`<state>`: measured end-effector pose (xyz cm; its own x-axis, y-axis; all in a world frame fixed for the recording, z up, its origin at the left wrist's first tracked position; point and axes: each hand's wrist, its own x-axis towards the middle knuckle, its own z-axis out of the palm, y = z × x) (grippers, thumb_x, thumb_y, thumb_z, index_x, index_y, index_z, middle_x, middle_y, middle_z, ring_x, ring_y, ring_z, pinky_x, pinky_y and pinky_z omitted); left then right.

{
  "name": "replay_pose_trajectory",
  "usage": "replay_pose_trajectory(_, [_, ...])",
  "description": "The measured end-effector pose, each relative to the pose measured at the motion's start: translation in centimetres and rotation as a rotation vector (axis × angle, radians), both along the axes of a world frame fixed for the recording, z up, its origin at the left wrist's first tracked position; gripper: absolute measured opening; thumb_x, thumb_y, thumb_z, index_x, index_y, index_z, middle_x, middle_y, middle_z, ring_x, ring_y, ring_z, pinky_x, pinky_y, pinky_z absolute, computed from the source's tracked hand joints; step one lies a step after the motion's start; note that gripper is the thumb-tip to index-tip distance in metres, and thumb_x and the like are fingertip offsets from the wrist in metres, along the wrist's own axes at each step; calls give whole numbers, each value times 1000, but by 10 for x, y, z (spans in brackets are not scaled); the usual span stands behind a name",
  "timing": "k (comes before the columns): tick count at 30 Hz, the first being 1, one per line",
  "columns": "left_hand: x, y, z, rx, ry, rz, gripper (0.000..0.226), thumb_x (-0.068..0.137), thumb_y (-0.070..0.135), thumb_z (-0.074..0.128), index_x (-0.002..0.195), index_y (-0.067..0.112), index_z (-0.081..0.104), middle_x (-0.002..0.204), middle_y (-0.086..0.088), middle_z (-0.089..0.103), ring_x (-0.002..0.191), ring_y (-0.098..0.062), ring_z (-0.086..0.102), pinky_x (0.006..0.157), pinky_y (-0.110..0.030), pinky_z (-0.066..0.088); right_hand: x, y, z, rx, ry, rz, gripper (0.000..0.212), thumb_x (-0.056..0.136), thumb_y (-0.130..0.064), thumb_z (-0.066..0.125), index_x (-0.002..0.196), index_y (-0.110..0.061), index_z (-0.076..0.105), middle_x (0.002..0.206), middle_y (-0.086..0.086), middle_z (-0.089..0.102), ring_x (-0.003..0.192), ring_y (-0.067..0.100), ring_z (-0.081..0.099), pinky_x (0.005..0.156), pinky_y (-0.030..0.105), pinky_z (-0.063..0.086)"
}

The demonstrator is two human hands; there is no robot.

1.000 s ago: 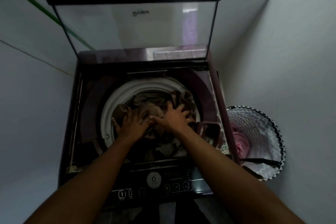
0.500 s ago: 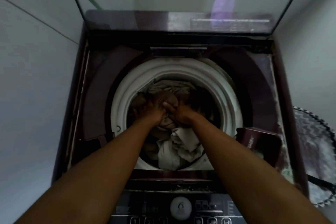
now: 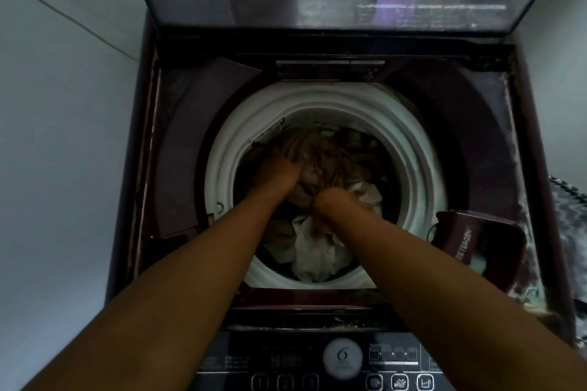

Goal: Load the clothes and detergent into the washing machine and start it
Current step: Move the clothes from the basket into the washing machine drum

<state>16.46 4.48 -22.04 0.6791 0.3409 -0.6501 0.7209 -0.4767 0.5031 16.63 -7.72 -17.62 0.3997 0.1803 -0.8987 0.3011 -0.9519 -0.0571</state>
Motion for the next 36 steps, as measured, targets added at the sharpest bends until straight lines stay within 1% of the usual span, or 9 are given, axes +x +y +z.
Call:
replay_pose_trajectory(3, [-10,-4,14,5,-185,-86,84,83,64,38,154,20,31,157,-10,36,142,-28,37,118,-43,30,12,4,9,34,17,-16,44,96,-19,59,137,-4,53,139,18,54,129,37,50,100,39,44])
replay_pose_trajectory(6, [-18,-4,32,128,-298,-216,63,93,44,48,150,18,38,152,-14,41,137,-32,40,115,-46,33,36,7,18,-113,162,83,94,81,-56,71,155,-20,25,158,11,28,143,41,27,117,52,28])
replay_pose_trajectory(11, [-23,-5,66,373,-442,-320,30,95,22,57,121,10,65,129,-20,50,119,-36,43,100,-44,39,65,-14,42,23,-26,40,143,44,-62,85,157,-33,1,161,13,20,144,42,23,114,58,31])
replay_pose_trajectory(16, [-20,-25,93,435,-619,-498,24,86,14,64,109,12,68,110,-13,57,101,-32,50,86,-46,46,51,-36,69,177,-223,-118,90,84,-47,67,154,-23,15,151,21,27,137,44,31,109,58,34])
replay_pose_trajectory(21, [-13,-53,118,356,-598,-488,28,92,19,61,118,12,65,113,-12,58,106,-30,49,91,-42,44,41,-65,85,398,-444,-186,65,90,-40,63,138,-6,37,136,24,42,120,43,49,98,49,46])
replay_pose_trajectory(25, [-5,-78,138,296,-605,-484,28,94,23,58,121,17,63,115,-7,57,110,-25,48,95,-39,44,45,-95,111,548,-589,-250,42,89,-34,62,119,-5,55,119,20,57,106,38,59,80,41,51])
replay_pose_trajectory(28, [0,-103,154,230,-705,-486,21,96,23,55,115,20,64,111,-2,59,107,-21,52,92,-37,45,45,-120,133,584,-693,-306,22,86,-29,59,93,-9,54,99,14,61,87,37,62,62,36,43])
replay_pose_trajectory(33, [11,-164,182,163,-911,-558,20,97,23,52,110,14,64,100,-5,60,95,-23,55,85,-37,44,37,-182,162,737,-959,-560,18,82,-23,59,94,-10,61,100,14,65,93,37,62,74,40,48])
replay_pose_trajectory(36, [19,-208,196,275,-1004,-731,22,93,20,54,110,12,65,100,-7,58,92,-25,51,81,-38,44,34,-227,165,808,-1043,-743,11,80,-14,57,88,-9,62,94,13,64,86,34,61,73,42,49])
